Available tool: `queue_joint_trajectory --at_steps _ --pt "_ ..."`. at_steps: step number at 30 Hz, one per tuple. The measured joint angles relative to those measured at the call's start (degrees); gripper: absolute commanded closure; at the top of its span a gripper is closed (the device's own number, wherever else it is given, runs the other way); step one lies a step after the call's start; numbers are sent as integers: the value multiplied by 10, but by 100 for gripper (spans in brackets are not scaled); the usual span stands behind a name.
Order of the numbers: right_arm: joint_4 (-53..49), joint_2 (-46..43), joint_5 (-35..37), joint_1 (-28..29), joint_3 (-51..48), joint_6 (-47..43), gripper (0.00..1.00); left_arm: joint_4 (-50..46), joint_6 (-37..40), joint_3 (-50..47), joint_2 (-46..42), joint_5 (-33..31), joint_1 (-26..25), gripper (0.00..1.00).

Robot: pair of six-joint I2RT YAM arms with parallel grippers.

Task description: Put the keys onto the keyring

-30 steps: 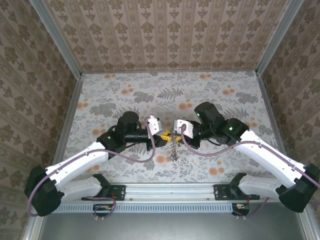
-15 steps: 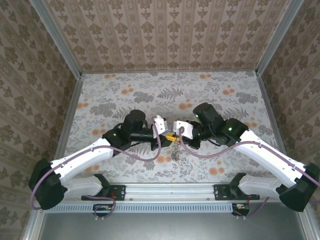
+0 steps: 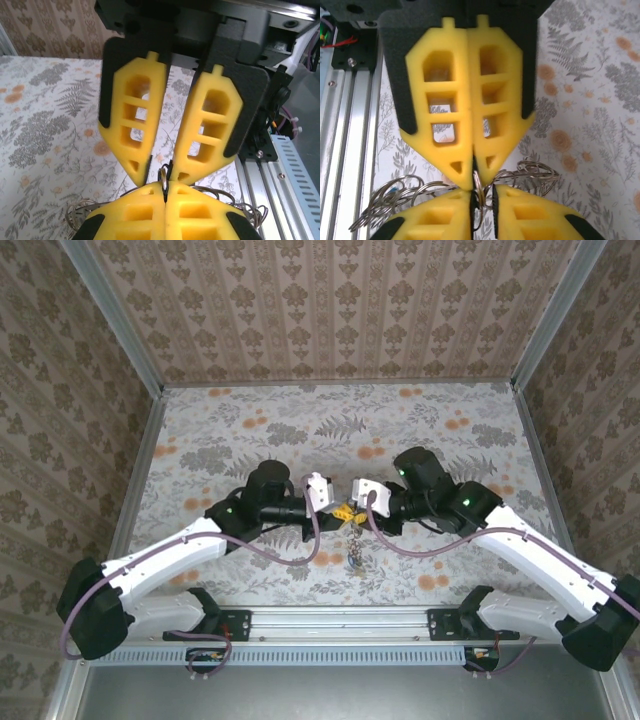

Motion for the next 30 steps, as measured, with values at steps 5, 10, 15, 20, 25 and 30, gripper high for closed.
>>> queue_joint_trajectory --at_steps 5,10,15,20,25,30 --pt "54 -27 -66 -36 -28 50 82 95 -37 -44 -27 13 9 100" --pt "97 -28 -99 -42 -48 91 87 190 -79 -87 -33 19 18 100" --pt "131 -18 -120 -47 -59 126 85 220 -98 -92 -27 20 23 100" --pt "154 -17 -146 -54 -65 153 91 246 -103 -100 -27 23 26 100" --pt "155 -13 -164 -58 -65 164 100 258 -103 -108 -28 24 27 100" --pt "152 -14 -163 -57 -65 156 100 250 -98 -110 -34 22 27 100"
